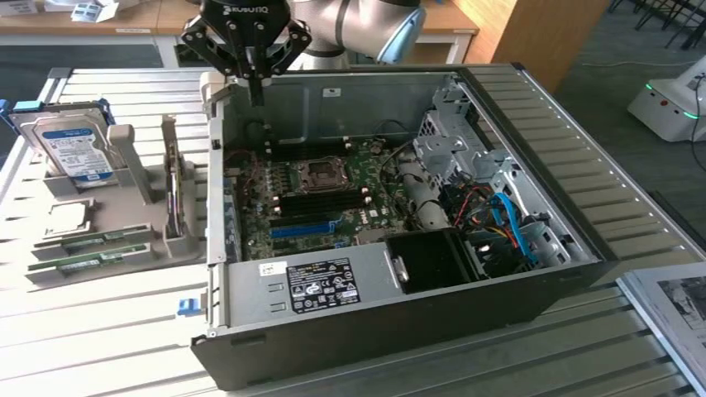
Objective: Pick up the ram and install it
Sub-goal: 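Reach for the ram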
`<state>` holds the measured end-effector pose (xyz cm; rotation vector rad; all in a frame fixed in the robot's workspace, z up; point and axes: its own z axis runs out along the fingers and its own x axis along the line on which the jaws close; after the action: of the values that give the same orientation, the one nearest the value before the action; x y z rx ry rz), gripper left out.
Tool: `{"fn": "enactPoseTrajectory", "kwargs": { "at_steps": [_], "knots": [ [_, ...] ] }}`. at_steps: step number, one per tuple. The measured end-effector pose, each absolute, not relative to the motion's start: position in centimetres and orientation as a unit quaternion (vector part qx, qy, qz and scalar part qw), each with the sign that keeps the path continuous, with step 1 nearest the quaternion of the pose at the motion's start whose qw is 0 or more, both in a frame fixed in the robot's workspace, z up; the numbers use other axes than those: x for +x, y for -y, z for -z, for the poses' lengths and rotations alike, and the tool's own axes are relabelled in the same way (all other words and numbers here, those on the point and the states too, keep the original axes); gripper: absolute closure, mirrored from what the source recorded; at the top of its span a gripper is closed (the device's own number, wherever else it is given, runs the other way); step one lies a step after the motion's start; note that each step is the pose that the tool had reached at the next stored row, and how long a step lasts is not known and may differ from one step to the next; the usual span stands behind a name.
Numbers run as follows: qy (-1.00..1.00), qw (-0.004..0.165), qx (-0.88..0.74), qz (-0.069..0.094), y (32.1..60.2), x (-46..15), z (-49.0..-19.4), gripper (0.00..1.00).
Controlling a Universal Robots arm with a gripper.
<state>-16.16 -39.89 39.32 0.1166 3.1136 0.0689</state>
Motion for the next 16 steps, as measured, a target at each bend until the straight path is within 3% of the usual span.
{"fn": "enactPoseTrajectory", "kwargs": {
  "at_steps": [16],
  "knots": [
    [-0.999,0.012,0.037,-0.022,39.9,-19.4,-39.3,0.9]
  ]
}}
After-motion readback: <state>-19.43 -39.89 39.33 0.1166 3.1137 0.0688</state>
